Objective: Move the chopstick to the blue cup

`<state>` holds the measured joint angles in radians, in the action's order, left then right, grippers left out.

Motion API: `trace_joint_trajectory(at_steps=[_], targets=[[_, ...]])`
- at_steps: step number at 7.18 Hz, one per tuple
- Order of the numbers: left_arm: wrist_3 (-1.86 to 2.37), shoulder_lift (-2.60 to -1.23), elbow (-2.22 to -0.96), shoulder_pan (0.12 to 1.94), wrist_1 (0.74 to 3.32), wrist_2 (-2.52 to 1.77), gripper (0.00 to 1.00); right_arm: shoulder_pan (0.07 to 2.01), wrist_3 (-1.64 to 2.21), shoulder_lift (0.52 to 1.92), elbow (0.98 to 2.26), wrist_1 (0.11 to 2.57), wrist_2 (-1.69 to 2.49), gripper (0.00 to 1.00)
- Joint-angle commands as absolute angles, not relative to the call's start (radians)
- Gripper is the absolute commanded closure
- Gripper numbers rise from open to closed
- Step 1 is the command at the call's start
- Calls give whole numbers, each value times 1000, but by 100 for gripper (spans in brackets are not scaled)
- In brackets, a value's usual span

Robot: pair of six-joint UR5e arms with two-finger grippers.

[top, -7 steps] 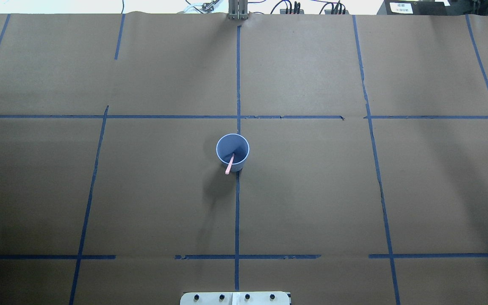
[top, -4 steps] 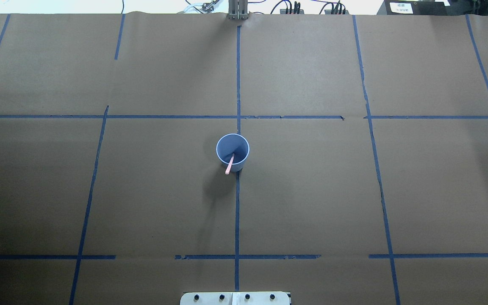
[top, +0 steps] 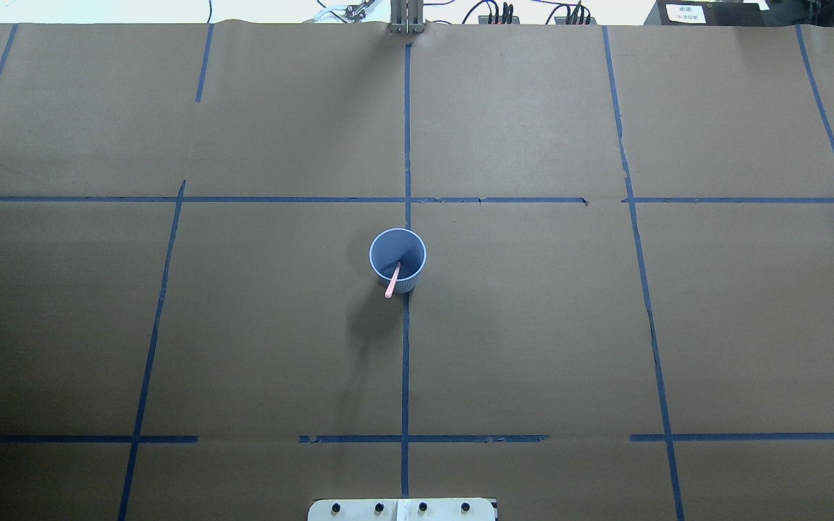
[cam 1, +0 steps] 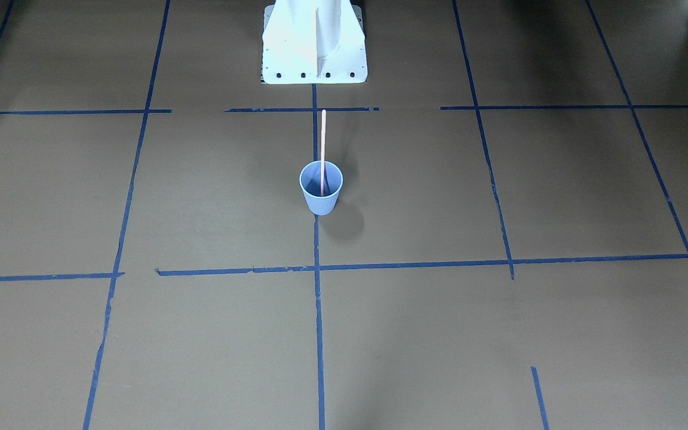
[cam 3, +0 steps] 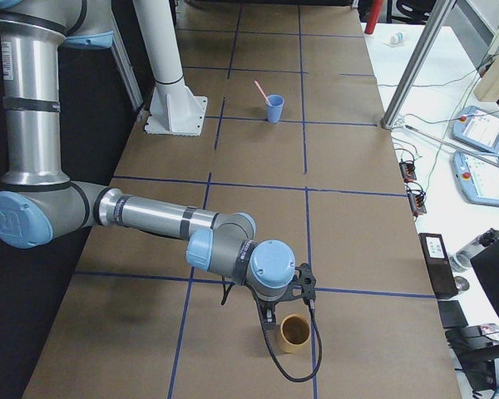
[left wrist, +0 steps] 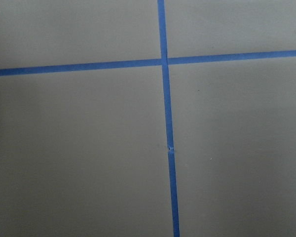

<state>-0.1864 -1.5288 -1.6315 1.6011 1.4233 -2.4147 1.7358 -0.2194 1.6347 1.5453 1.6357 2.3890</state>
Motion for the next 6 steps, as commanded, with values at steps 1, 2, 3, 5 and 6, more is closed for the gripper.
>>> trace_joint_trajectory(at_steps=[1,2,3,5,6], targets=[[-187,-1522,-1631,1601,1431,-2414,0,1691,-95,1640,1620,1635,2385,0],[-184,-1522,-1635,1601,1431,-2398,0,1633,-19,1638,1634,1634,2373,0],[-183,-1522,-1632,1601,1430,-2379,0,1628,-21,1638,1634,1634,2375,0],[-181,-1525,-1620,1600,1428,-2379,0,1628,-31,1641,1626,1634,2375,0],[-179,-1526,-1620,1598,1425,-2384,0,1628,-28,1641,1625,1634,2373,0]])
